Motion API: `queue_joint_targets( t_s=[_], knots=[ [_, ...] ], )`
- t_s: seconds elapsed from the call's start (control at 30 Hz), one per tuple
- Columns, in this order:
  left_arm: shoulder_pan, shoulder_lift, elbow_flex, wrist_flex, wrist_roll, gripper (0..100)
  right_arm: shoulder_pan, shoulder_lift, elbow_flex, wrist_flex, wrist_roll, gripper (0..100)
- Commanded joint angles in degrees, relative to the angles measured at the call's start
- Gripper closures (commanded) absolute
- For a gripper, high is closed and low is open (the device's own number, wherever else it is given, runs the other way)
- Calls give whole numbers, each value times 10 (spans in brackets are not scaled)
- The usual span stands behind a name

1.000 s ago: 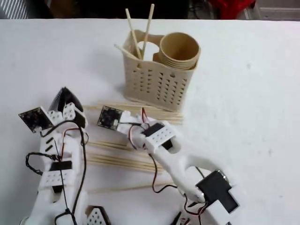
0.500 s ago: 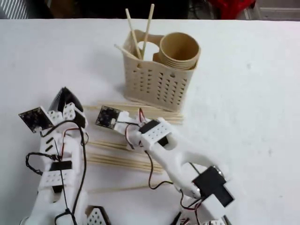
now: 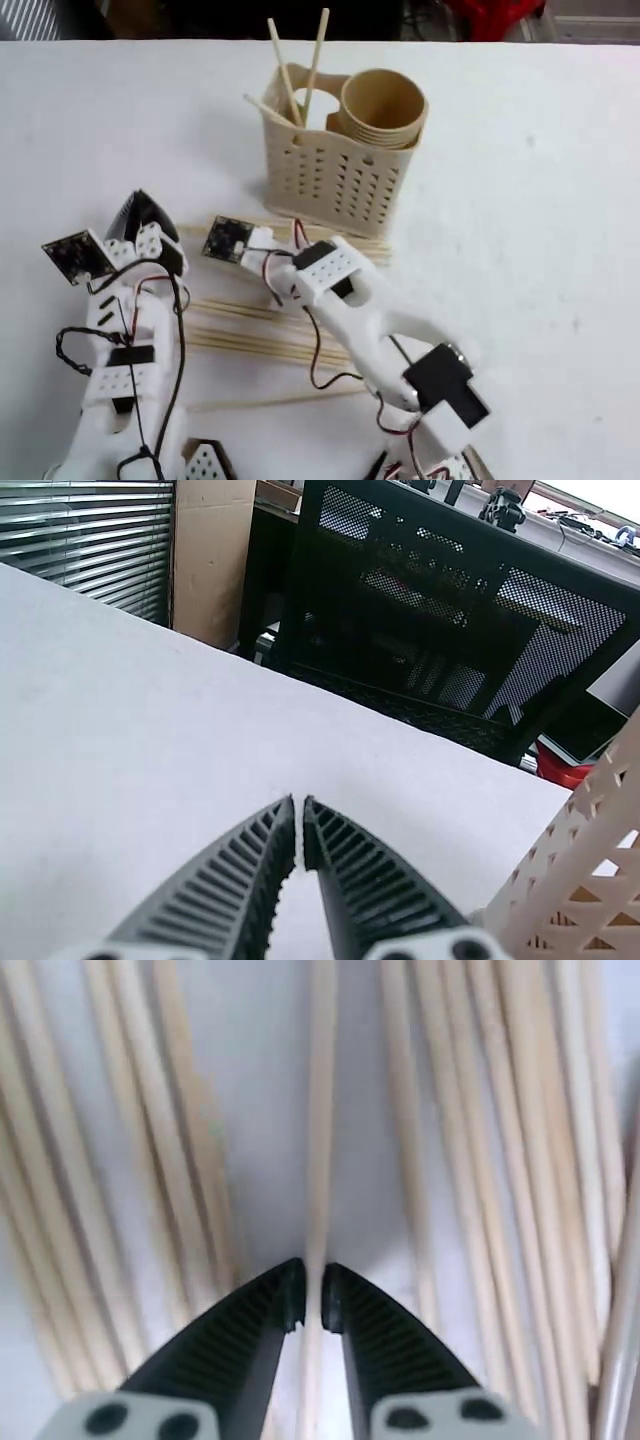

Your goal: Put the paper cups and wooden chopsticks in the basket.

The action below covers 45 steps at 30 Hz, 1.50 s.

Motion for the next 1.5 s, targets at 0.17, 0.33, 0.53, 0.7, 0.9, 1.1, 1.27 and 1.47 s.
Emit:
queue_joint_targets(
  t_s=[0.17, 0.33, 0.53, 0.7, 0.9, 1.1, 1.27, 1.47],
  knots=[
    [4, -12, -10, -15, 2, 954, -4, -273, 78, 28, -58, 981],
    [4, -12, -10, -15, 2, 954, -4, -437, 83, 23, -156, 981],
    [4, -12, -10, -15, 2, 954, 13, -537, -18, -45, -199, 981],
    [4, -12, -9, -15, 2, 954, 69, -487, -140, -142, -254, 981],
    [4, -12, -9, -15, 2, 954, 99, -363, -243, -289, -323, 978],
    [4, -12, -9, -15, 2, 954, 109, -249, -287, -385, -323, 981],
    [6, -12, -9, -15, 2, 954, 142, -225, -236, -468, -324, 981],
    [7, -12, -10, -15, 2, 954, 145, -265, -167, -524, -324, 981]
  ],
)
